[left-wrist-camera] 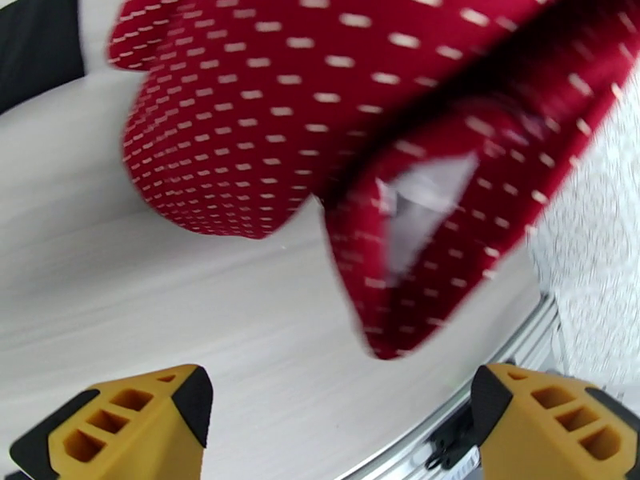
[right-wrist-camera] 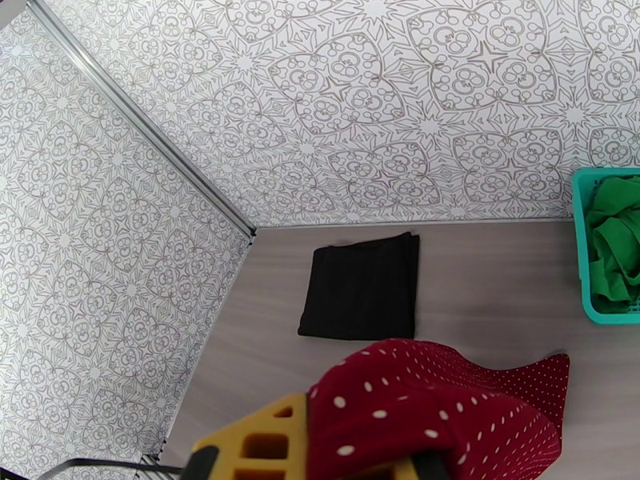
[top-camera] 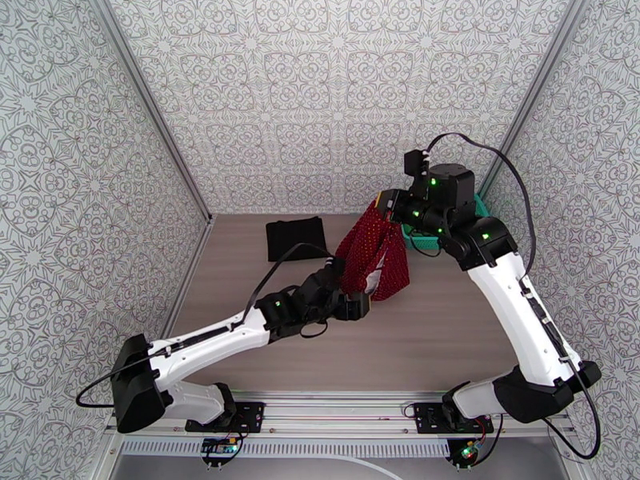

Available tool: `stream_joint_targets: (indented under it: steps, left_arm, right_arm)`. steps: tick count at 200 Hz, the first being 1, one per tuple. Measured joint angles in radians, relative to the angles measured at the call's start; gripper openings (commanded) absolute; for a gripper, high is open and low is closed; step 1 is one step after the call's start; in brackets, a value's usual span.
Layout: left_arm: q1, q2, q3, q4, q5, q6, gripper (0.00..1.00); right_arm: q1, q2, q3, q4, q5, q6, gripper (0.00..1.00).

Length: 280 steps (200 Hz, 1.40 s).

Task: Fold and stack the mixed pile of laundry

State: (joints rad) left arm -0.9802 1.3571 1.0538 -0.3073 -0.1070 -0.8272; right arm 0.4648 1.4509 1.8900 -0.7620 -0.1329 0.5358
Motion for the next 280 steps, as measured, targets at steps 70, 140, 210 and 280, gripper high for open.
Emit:
stream_joint_targets:
  steps: [70,140,210,280]
  left_arm:
    - [0.033,0.021,-0.042,0.165,0.035,-0.097,0.90]
    - [-0.013,0.019,-0.059,0.199,0.042,-0.119,0.90]
    - [0.005,0.176,-0.052,0.283,0.042,-0.141,0.81]
    - [0.046,0.254,-0.042,0.335,0.057,-0.157,0.00]
  right_arm:
    - [0.008,-0.004,-0.032,0.021,0.018,0.000,0.00]
    - [0.011,-0.008,-0.077,0.060,0.018,0.018,0.00]
    - [0.026,-0.065,-0.138,0.081,0.023,0.030,0.00]
    - [0.027,-0.182,-0.275,0.105,0.084,0.043,0.00]
